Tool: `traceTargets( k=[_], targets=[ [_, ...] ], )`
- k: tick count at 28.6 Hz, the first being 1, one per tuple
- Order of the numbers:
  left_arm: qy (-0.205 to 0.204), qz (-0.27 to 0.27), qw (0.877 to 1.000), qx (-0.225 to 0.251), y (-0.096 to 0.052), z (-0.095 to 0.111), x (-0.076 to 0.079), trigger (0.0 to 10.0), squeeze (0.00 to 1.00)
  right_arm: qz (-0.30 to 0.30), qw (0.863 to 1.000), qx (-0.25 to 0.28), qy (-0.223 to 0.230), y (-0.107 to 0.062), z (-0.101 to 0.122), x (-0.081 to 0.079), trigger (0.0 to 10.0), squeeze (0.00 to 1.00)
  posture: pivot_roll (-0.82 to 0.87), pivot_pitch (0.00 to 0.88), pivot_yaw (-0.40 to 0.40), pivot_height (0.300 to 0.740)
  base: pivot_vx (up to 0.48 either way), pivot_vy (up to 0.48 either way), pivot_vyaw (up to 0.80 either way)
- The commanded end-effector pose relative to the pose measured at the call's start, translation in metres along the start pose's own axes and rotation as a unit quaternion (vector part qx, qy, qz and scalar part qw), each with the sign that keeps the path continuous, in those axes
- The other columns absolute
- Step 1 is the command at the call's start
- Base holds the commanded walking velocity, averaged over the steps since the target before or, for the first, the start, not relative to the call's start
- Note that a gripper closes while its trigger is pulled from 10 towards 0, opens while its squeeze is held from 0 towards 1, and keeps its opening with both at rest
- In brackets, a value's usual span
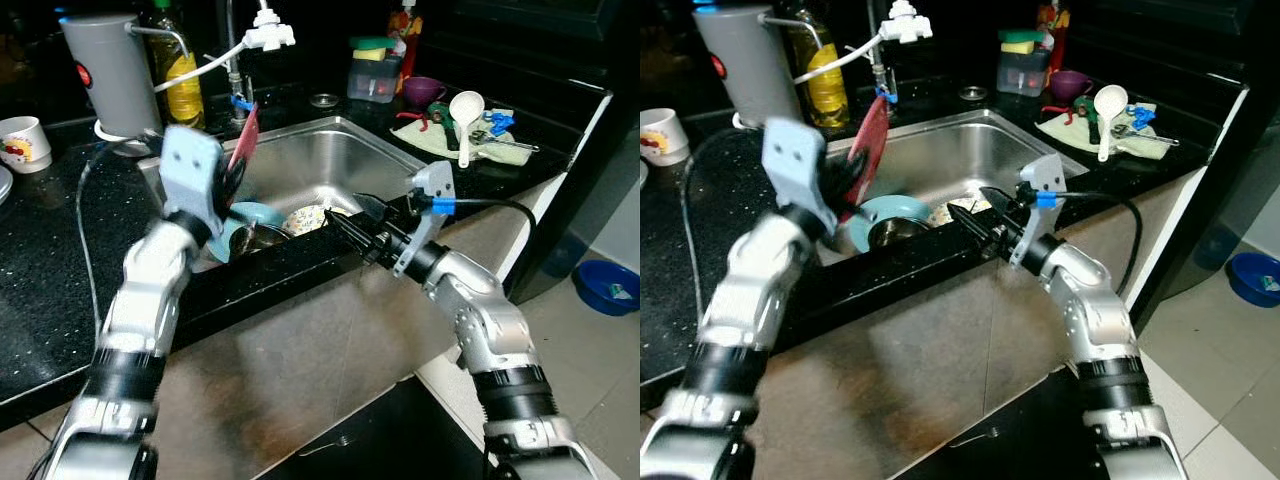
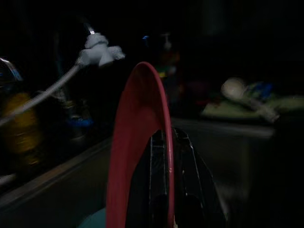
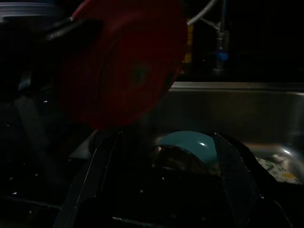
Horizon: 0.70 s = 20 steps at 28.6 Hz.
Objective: Kitchen organization
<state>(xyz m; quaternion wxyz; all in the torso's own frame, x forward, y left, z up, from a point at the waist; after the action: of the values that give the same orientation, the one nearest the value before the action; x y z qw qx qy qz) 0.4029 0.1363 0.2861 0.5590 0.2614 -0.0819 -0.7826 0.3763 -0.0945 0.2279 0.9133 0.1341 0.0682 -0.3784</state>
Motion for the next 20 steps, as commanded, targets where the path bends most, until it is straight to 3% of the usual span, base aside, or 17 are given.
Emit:
traceTargets(
  k=[1, 4, 5, 6, 7, 13, 17, 18, 19, 20],
  targets=[
    [-0.037, -0.011, 0.999, -0.001, 0.003, -0.008, 0.004, 10.0, 0.00, 0.005, 1.000, -0.004, 0.006, -0.002, -0.002, -0.004, 10.0, 0.00, -0.05, 0.000, -0.002, 0.740, 0.000, 0.000, 0.00],
    [-0.057, -0.014, 0.998, -0.005, 0.004, -0.015, 0.006, 10.0, 0.00, 0.006, 1.000, -0.006, 0.006, -0.003, -0.003, -0.005, 10.0, 0.00, -0.05, 0.000, 0.001, 0.740, 0.000, 0.000, 0.00],
    [-0.054, -0.011, 0.998, -0.017, 0.003, -0.023, 0.007, 10.0, 0.67, 0.009, 1.000, -0.006, 0.007, -0.004, -0.004, -0.007, 10.0, 0.00, -0.06, 0.000, 0.001, 0.740, 0.000, 0.000, 0.00],
    [-0.054, -0.011, 0.998, -0.017, 0.003, -0.023, 0.007, 10.0, 0.67, 0.009, 1.000, -0.006, 0.007, -0.004, -0.004, -0.007, 10.0, 0.00, -0.06, 0.000, 0.001, 0.740, 0.000, 0.000, 0.00],
    [-0.054, -0.006, 0.998, -0.024, 0.002, -0.029, 0.005, 10.0, 1.00, 0.011, 1.000, -0.005, 0.009, -0.004, -0.003, -0.008, 10.0, 0.00, -0.06, 0.000, 0.001, 0.740, 0.000, 0.000, 0.00],
    [-0.040, 0.022, 0.998, -0.045, -0.010, -0.047, -0.006, 10.0, 1.00, 0.018, 1.000, 0.008, 0.018, -0.003, 0.001, -0.013, 10.0, 0.00, -0.05, 0.000, 0.005, 0.740, 0.000, 0.000, 0.00],
    [-0.001, 0.051, 0.998, -0.031, -0.014, -0.031, -0.016, 10.0, 1.00, 0.023, 0.999, 0.017, 0.024, -0.001, 0.003, -0.015, 10.0, 0.00, -0.03, 0.000, 0.004, 0.740, 0.000, 0.000, 0.00],
    [0.014, 0.061, 0.998, -0.025, -0.015, -0.024, -0.017, 10.0, 0.93, 0.024, 0.999, 0.020, 0.026, -0.001, 0.003, -0.016, 10.0, 0.00, -0.03, 0.000, 0.005, 0.740, 0.000, 0.000, 0.00],
    [0.023, 0.066, 0.997, -0.019, -0.017, -0.016, -0.014, 10.0, 0.00, 0.025, 0.999, 0.023, 0.028, 0.000, 0.003, -0.017, 10.0, 0.00, -0.02, 0.000, 0.007, 0.740, 0.000, 0.000, 0.00],
    [0.030, 0.067, 0.997, -0.013, -0.020, -0.009, -0.008, 10.0, 0.00, 0.025, 0.999, 0.027, 0.030, 0.002, 0.003, -0.017, 10.0, 0.00, -0.01, 0.000, 0.008, 0.740, 0.000, 0.000, 0.00]
  ],
)
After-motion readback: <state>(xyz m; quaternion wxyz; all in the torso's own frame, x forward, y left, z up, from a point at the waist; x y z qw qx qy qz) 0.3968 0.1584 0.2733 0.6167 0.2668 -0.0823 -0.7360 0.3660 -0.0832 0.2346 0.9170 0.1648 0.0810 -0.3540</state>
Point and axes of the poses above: a point about 5 cm out from each wrist's last joint towards the gripper, its own y axis pointing out of the wrist towards the gripper, its own z axis along the axis of the wrist's last joint, x = y × z, the point moved 5 cm from there along y, pointing out of the wrist towards the gripper, and after that the axes turned 13 degrees about y, right-handed, at the moved point
